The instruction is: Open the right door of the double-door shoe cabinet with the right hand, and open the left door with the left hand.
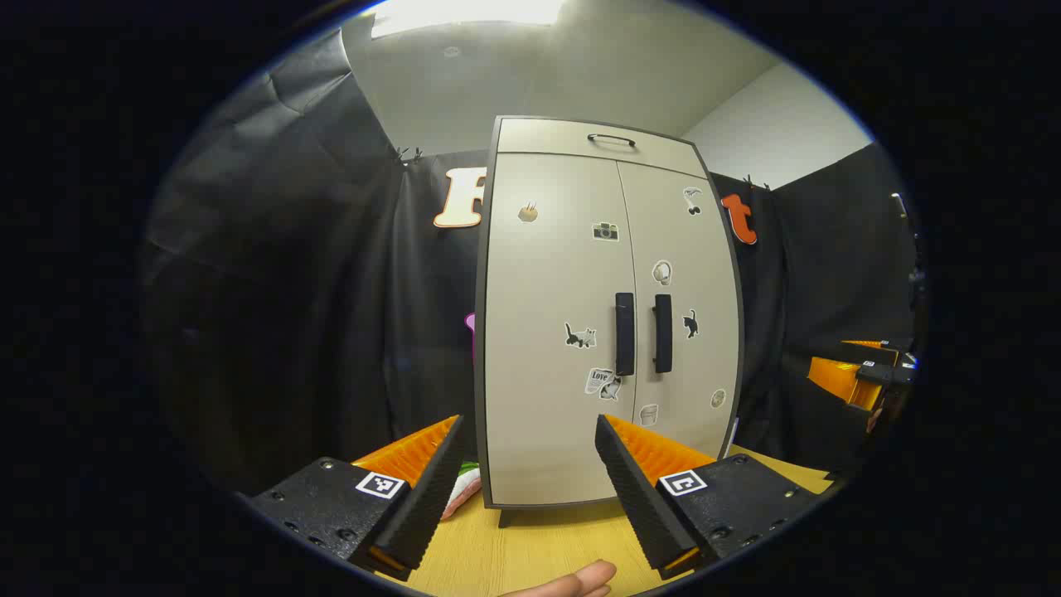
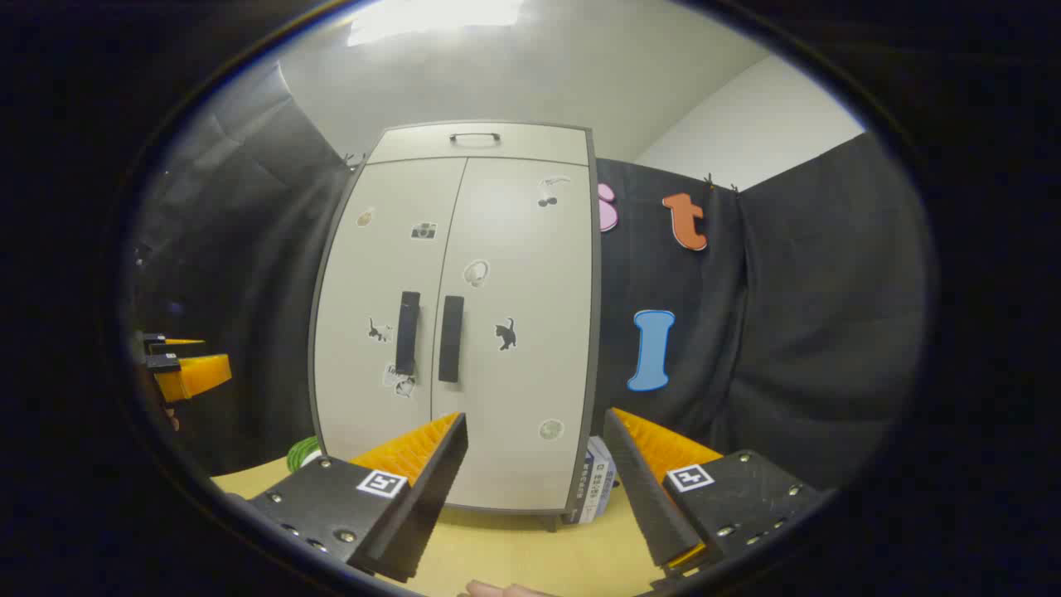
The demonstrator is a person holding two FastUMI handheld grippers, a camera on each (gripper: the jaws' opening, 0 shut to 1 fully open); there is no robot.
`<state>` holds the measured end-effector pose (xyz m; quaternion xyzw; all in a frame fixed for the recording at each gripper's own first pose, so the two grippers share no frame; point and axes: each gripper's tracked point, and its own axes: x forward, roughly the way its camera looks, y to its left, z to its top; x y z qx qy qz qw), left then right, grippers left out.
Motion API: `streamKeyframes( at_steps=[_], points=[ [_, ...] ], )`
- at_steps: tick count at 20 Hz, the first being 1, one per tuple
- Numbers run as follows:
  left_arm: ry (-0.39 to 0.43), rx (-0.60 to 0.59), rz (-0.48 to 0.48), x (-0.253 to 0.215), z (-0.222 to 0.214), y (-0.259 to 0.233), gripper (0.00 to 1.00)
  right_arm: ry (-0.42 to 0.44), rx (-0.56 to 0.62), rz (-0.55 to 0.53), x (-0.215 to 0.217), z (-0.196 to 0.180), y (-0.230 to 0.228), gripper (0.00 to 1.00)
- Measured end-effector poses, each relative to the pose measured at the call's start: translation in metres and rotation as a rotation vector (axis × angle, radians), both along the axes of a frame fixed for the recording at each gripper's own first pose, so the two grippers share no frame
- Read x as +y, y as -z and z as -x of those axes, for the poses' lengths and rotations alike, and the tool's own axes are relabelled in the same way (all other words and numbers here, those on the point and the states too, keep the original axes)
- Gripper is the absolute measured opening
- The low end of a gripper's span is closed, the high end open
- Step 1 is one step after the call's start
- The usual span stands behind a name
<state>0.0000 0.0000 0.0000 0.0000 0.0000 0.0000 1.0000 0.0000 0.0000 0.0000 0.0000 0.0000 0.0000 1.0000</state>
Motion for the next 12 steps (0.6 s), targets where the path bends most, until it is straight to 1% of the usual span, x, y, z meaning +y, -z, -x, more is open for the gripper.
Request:
streamKeyframes(
  at_steps=[4,5,6,10,11,12],
  points=[
    [-0.006,0.011,0.008,0.004,-0.006,0.006,0.96,-0.02,0.015,-0.014,0.011,-0.003,0.009,0.94],
    [-0.008,0.013,0.009,0.005,-0.01,0.007,0.96,-0.02,0.01,-0.01,0.013,-0.005,0.009,0.98],
    [-0.008,0.018,0.007,0.006,-0.013,0.009,0.96,-0.021,0.003,-0.008,0.014,-0.006,0.008,0.94],
    [-0.006,0.029,0.013,0.006,-0.026,0.013,0.96,-0.037,-0.012,-0.006,0.024,-0.014,0.005,0.94],
    [-0.005,0.03,0.013,0.006,-0.029,0.013,0.96,-0.039,-0.015,-0.006,0.025,-0.017,0.004,0.98],
    [-0.004,0.03,0.013,0.005,-0.034,0.014,0.96,-0.041,-0.018,-0.006,0.026,-0.02,0.004,0.94]
  ],
)
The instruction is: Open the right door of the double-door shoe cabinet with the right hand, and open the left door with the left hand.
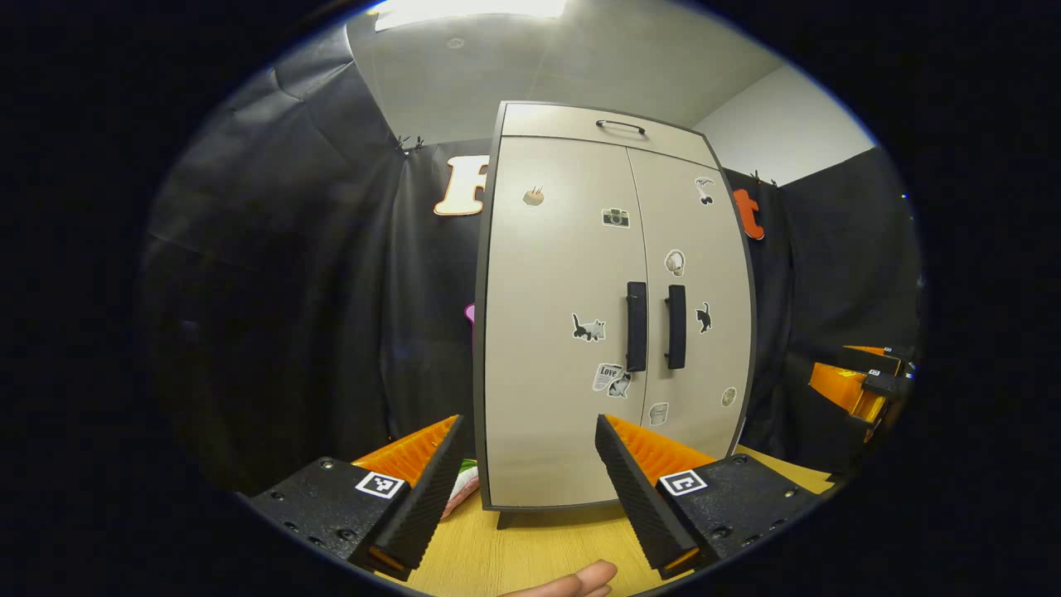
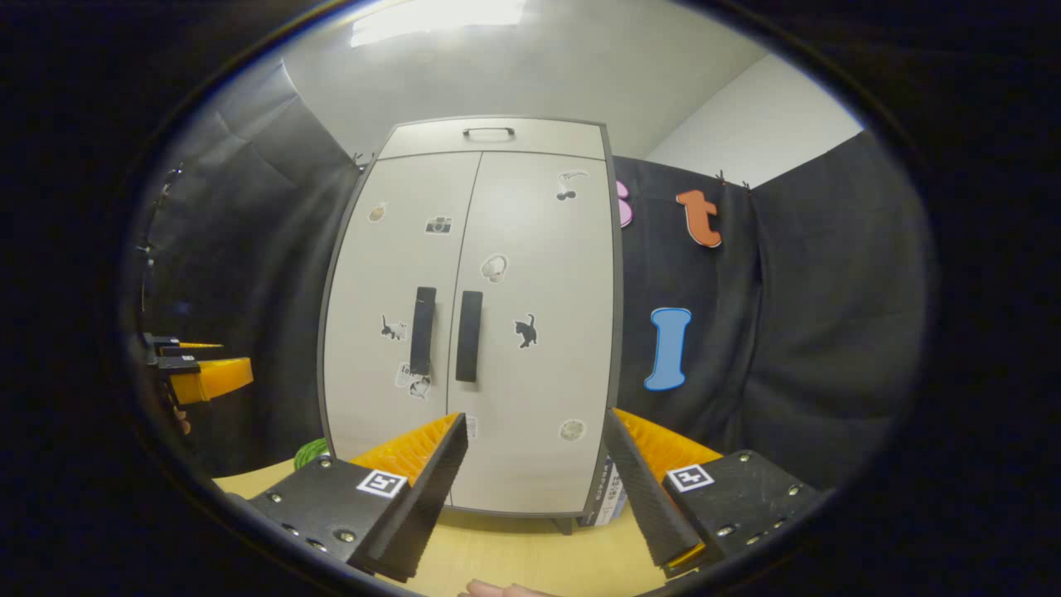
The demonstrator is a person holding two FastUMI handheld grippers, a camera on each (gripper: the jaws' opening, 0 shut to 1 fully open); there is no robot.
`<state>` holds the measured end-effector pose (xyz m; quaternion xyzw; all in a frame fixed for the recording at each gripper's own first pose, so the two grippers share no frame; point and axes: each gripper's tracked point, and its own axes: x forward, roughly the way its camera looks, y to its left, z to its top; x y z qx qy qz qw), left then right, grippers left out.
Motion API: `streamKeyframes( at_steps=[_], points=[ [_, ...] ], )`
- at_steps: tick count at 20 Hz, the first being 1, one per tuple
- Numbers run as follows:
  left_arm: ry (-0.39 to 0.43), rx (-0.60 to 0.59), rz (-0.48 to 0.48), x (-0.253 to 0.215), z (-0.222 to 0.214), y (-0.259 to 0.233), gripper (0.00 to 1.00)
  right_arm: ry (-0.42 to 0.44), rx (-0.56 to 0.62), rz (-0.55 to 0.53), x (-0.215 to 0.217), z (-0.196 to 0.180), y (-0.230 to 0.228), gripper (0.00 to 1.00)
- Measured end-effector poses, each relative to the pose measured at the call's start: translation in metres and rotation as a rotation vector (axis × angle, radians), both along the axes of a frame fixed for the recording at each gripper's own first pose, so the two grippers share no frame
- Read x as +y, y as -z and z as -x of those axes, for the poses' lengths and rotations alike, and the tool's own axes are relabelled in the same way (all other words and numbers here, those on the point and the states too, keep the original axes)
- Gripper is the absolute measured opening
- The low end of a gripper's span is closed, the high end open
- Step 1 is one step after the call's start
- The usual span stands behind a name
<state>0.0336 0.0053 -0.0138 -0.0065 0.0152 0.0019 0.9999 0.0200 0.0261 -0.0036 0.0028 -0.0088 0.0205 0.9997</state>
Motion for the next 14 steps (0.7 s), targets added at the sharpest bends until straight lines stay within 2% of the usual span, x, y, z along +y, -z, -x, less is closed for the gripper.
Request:
streamKeyframes(
  at_steps=[2,3,4,5,7,8,10,14],
  points=[
    [0.007,0.005,0.005,-0.002,-0.006,0.001,0.96,0.0,0.001,-0.001,0.002,-0.007,-0.001,0.94],
    [0.007,0.007,0.008,-0.002,-0.009,0.002,0.96,-0.003,0.003,-0.004,0.004,-0.012,-0.001,0.98],
    [0.006,0.011,0.011,-0.002,-0.012,0.005,0.96,-0.009,0.008,-0.008,0.007,-0.017,-0.001,0.98],
    [0.004,0.012,0.015,-0.002,-0.015,0.007,0.96,-0.017,0.014,-0.014,0.009,-0.023,-0.001,0.94],
    [0.018,0.019,0.019,-0.007,-0.019,0.013,0.96,-0.029,0.02,-0.02,0.014,-0.036,-0.003,0.94],
    [0.033,0.023,0.026,-0.011,-0.021,0.017,0.96,-0.028,0.023,-0.024,0.014,-0.044,-0.004,0.98],
    [0.072,0.04,0.055,-0.02,-0.02,0.024,0.96,-0.026,0.027,-0.034,0.016,-0.062,-0.008,0.98],
    [0.076,0.041,0.079,-0.024,-0.019,0.029,0.96,-0.011,0.006,-0.039,0.021,-0.107,-0.024,0.98]
  ],
)
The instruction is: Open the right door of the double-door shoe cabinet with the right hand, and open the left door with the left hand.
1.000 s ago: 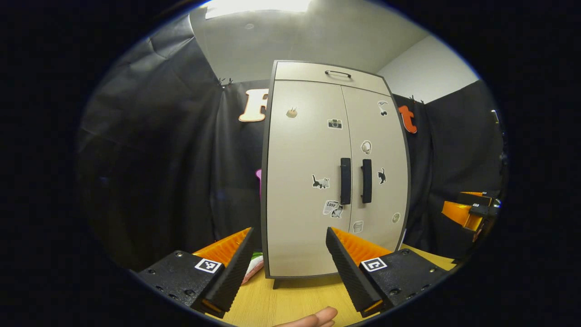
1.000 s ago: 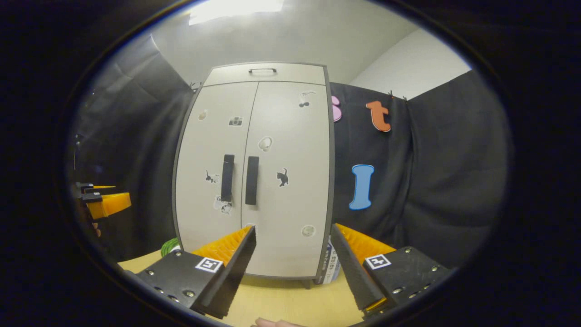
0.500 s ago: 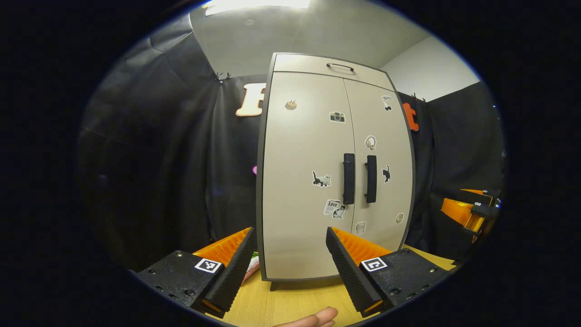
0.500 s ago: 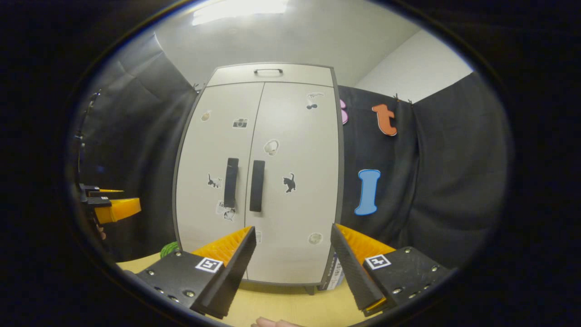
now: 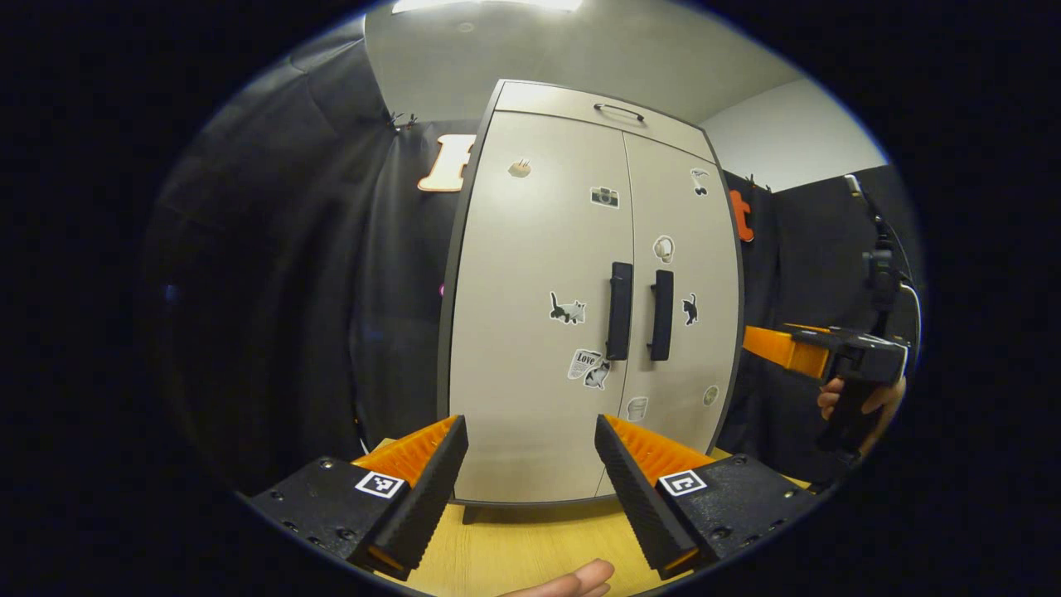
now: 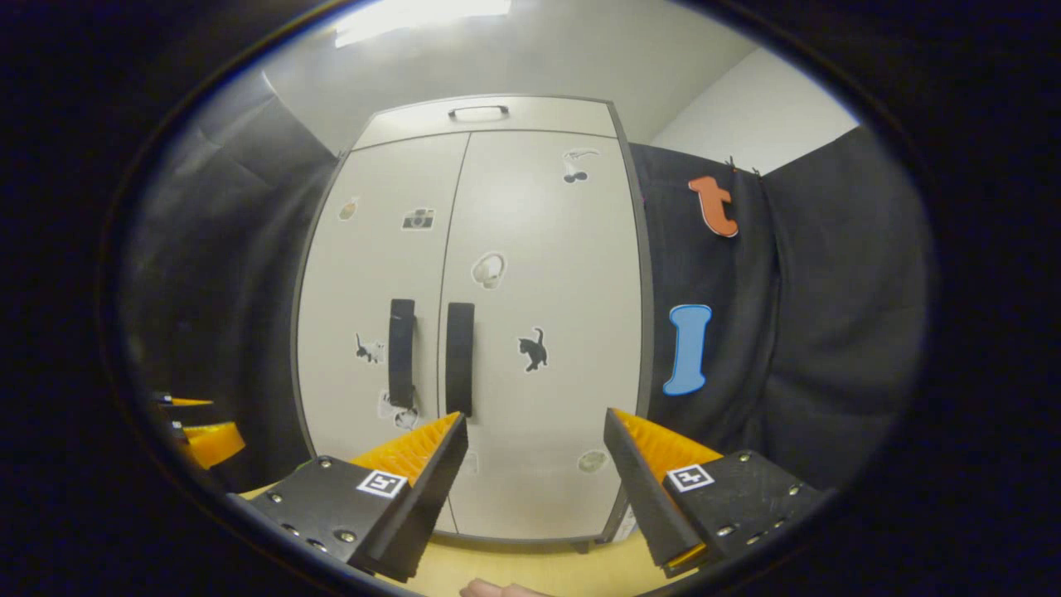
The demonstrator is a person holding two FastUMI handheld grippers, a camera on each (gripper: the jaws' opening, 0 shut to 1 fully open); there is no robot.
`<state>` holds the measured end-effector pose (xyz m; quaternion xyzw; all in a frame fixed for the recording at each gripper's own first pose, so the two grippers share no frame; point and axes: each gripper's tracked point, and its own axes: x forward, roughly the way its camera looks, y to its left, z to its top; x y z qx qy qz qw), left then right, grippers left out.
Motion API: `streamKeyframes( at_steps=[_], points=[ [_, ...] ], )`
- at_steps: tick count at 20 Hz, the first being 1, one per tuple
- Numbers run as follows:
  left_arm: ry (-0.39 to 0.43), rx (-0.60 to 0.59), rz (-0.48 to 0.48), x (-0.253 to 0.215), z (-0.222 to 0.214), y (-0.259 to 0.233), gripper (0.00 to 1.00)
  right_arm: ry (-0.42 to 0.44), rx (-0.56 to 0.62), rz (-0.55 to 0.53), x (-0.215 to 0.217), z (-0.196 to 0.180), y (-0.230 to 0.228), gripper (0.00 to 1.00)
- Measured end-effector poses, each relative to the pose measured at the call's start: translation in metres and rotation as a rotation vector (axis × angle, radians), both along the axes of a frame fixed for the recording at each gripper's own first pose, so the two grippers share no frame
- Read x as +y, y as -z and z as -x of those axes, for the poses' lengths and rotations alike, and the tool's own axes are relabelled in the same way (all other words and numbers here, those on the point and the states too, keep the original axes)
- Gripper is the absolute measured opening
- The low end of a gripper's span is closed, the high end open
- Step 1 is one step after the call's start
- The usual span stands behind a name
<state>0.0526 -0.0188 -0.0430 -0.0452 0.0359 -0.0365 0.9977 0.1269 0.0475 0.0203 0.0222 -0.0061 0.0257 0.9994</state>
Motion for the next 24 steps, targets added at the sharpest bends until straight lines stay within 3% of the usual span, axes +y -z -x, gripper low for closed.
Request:
streamKeyframes(
  at_steps=[2,3,4,10,15,16,20,21,23,24],
  points=[
    [0.004,0.006,0.002,0.0,0.002,0.003,0.95,-0.012,-0.008,-0.014,0.008,-0.025,-0.007,0.98],
    [0.001,0.002,-0.001,0.002,0.003,0.005,0.94,-0.023,0.0,-0.019,0.014,-0.037,-0.008,0.94],
    [-0.007,0.003,-0.006,0.005,0.004,0.007,0.94,-0.034,0.018,-0.023,0.017,-0.049,-0.009,0.98],
    [-0.011,0.029,-0.012,0.009,0.011,0.024,0.95,-0.143,0.081,-0.095,0.056,-0.096,-0.016,0.98],
    [-0.04,0.051,-0.009,0.022,0.012,0.034,0.95,-0.144,0.117,-0.074,0.073,-0.12,-0.011,0.98],
    [-0.046,0.055,-0.006,0.024,0.013,0.036,1.0,-0.139,0.122,-0.074,0.076,-0.123,-0.011,0.98],
    [-0.061,0.068,0.012,0.03,0.02,0.041,0.96,-0.089,0.18,-0.072,0.087,-0.13,0.004,0.69],
    [-0.063,0.059,0.017,0.03,0.022,0.038,0.96,-0.089,0.203,-0.058,0.092,-0.133,0.012,0.55],
    [-0.062,0.042,0.013,0.03,0.024,0.034,0.96,-0.056,0.186,-0.042,0.093,-0.138,0.013,0.55],
    [-0.07,0.039,0.012,0.032,0.027,0.033,0.95,-0.042,0.192,-0.039,0.094,-0.13,0.011,0.43]
  ],
)
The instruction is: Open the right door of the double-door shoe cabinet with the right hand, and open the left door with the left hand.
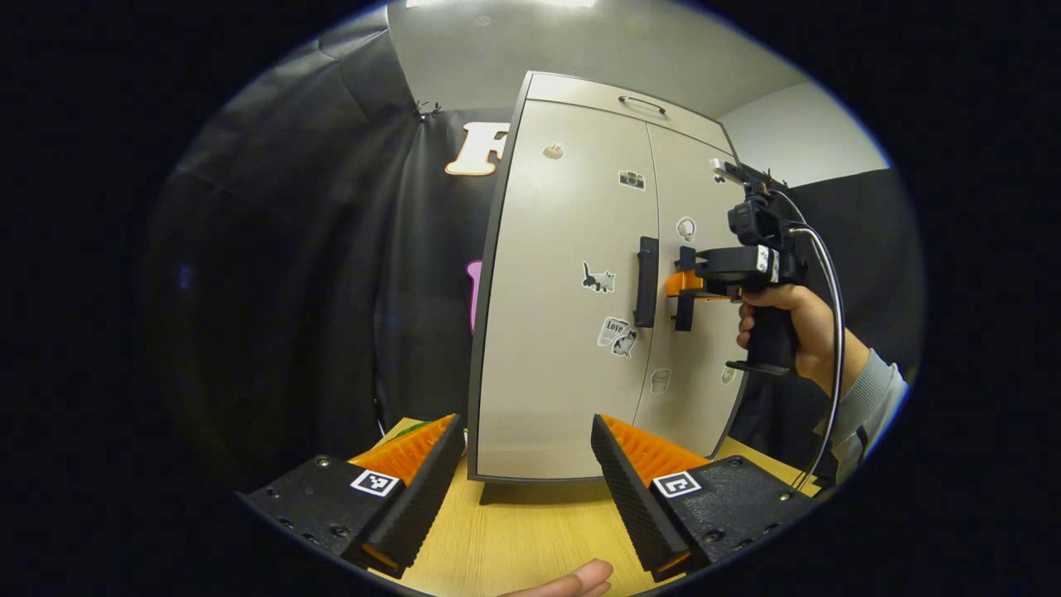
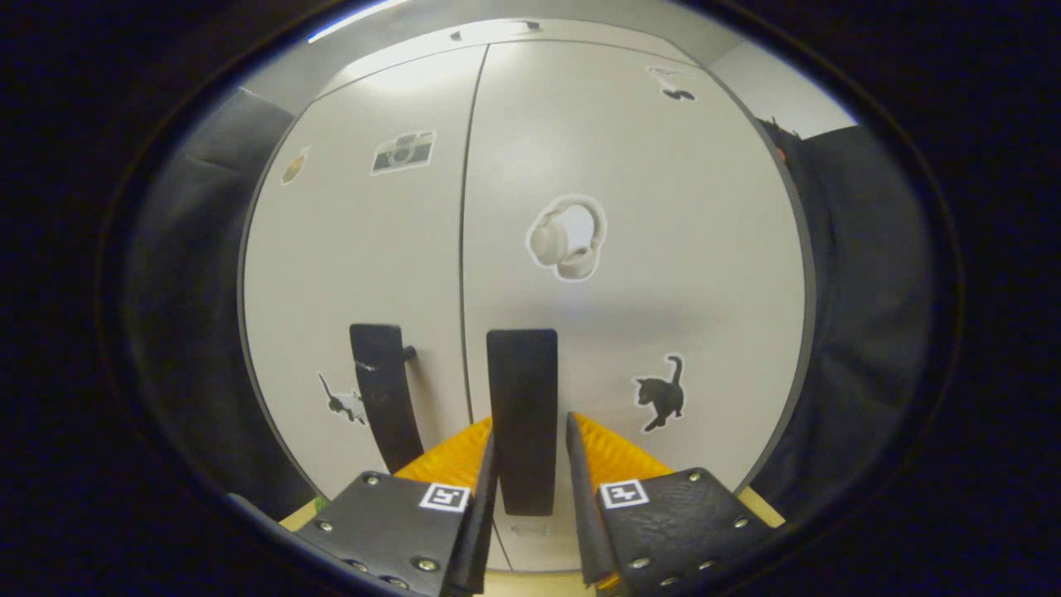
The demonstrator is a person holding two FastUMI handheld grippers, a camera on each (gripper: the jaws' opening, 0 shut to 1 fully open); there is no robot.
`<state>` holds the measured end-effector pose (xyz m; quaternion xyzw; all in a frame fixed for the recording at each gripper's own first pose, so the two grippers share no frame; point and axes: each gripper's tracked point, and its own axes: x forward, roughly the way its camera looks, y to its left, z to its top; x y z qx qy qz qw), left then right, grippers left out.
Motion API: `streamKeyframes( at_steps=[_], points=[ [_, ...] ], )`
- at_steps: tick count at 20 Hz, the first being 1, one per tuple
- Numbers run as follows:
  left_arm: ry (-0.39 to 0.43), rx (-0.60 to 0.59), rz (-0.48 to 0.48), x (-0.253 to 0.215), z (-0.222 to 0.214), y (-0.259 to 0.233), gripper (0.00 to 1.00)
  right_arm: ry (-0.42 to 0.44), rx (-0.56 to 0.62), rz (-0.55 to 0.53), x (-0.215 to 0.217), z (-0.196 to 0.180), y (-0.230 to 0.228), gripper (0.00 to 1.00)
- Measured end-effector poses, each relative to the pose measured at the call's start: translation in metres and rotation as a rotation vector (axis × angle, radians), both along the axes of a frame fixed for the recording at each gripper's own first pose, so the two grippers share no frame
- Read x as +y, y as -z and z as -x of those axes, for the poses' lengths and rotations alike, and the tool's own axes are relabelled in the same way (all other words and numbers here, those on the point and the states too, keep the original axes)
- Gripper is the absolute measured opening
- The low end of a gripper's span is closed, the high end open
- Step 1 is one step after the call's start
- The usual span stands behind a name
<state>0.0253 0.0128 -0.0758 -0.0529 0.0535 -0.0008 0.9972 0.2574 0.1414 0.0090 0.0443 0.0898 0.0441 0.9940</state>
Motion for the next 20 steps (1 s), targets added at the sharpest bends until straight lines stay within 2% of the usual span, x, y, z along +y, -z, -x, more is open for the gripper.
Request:
streamKeyframes(
  at_steps=[1,2,3,7,8,9,10,15,16,17,20],
  points=[
    [-0.004,0.001,-0.002,0.001,0.002,-0.001,0.95,0.003,-0.007,0.0,0.0,-0.003,-0.002,0.32],
    [-0.007,0.006,-0.005,0.001,0.007,0.0,0.95,-0.001,-0.004,0.004,0.0,-0.003,0.0,0.32],
    [-0.01,0.014,-0.006,0.002,0.012,0.0,0.95,-0.008,-0.002,0.004,-0.001,-0.003,0.001,0.25],
    [-0.041,0.019,-0.037,0.008,0.025,-0.001,0.95,-0.035,-0.003,0.003,-0.004,0.008,-0.002,0.25],
    [-0.052,0.019,-0.042,0.009,0.029,-0.003,0.91,-0.041,-0.008,-0.003,-0.005,0.011,-0.003,0.25],
    [-0.054,0.019,-0.039,0.008,0.032,-0.004,0.91,-0.048,-0.008,-0.009,-0.006,0.014,-0.003,0.25],
    [-0.056,0.019,-0.034,0.006,0.036,-0.004,0.95,-0.055,-0.009,-0.017,-0.007,0.019,-0.003,0.25],
    [-0.053,0.009,-0.048,-0.004,0.055,-0.012,0.95,-0.079,0.008,-0.021,-0.017,0.04,-0.005,0.25],
    [-0.045,0.005,-0.049,-0.009,0.059,-0.015,1.0,-0.083,0.01,-0.021,-0.019,0.044,-0.005,0.25],
    [-0.036,-0.001,-0.048,-0.014,0.064,-0.018,0.95,-0.088,0.014,-0.013,-0.021,0.046,-0.005,0.25],
    [-0.009,-0.007,-0.057,-0.027,0.074,-0.024,0.95,-0.116,0.006,-0.002,-0.027,0.054,-0.007,0.25]
  ],
)
